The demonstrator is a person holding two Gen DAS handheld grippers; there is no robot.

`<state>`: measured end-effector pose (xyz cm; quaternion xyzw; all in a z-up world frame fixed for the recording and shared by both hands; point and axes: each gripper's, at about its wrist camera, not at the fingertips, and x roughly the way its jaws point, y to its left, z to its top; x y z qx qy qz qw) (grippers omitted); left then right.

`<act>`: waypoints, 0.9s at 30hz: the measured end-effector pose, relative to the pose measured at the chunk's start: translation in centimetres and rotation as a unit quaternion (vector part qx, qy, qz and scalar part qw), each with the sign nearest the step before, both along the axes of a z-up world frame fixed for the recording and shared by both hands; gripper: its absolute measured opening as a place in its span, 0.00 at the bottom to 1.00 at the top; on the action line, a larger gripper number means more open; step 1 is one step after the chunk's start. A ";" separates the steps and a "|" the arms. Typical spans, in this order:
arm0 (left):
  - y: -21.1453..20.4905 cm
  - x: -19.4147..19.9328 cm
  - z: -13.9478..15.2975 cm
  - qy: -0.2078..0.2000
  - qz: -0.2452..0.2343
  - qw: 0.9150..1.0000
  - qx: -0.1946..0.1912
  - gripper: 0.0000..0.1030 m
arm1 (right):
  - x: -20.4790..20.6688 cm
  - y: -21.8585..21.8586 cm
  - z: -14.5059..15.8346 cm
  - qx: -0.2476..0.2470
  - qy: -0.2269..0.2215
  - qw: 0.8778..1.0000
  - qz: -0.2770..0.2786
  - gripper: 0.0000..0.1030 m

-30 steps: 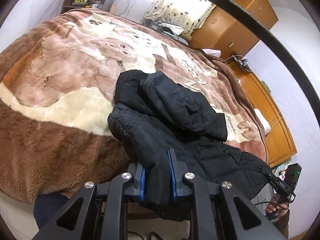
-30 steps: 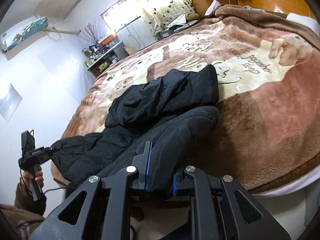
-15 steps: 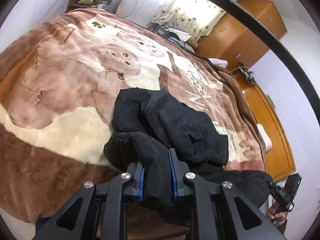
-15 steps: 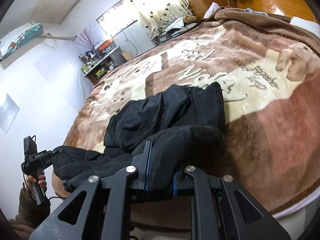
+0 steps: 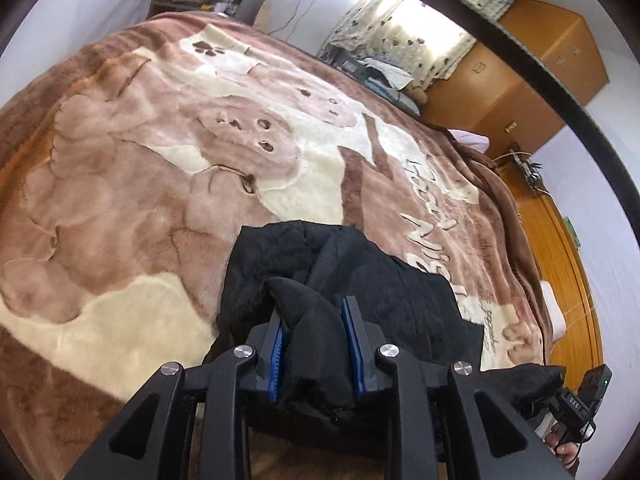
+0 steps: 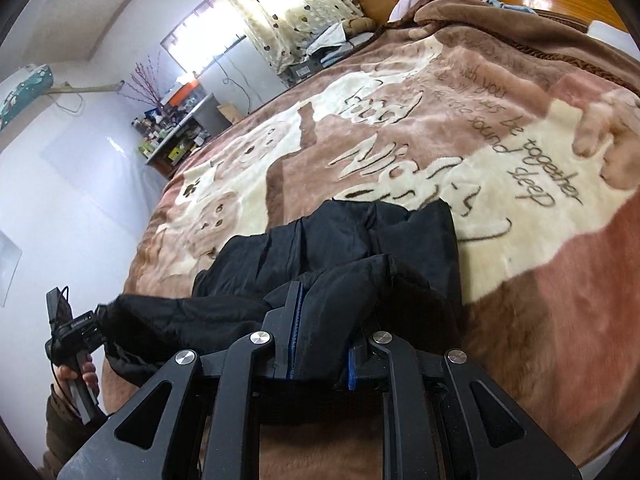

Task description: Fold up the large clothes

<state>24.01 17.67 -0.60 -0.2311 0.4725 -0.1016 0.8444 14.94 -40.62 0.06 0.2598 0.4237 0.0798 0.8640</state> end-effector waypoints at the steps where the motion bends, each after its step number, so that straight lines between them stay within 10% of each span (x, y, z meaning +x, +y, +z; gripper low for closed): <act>1: -0.1 0.8 -0.3 0.005 0.001 1.000 0.001 0.26 | 0.8 -0.1 -0.3 -0.002 0.005 1.000 -0.001 0.18; 9: -1.2 6.5 -3.2 0.034 0.009 0.999 0.000 0.30 | 6.7 -1.5 -3.6 0.030 0.065 0.997 -0.022 0.19; 14: -1.2 8.7 -4.2 0.030 0.028 0.999 0.016 0.60 | 9.1 -2.3 -5.6 0.052 0.106 0.992 -0.034 0.22; 19: -0.5 8.9 -4.1 0.009 0.030 0.999 0.007 0.68 | 9.8 -3.3 -6.4 0.093 0.111 0.989 -0.043 0.28; 27: 1.0 7.4 -3.5 -0.019 0.024 1.000 -0.004 0.70 | 10.8 -5.3 -5.7 0.185 0.106 0.975 -0.067 0.64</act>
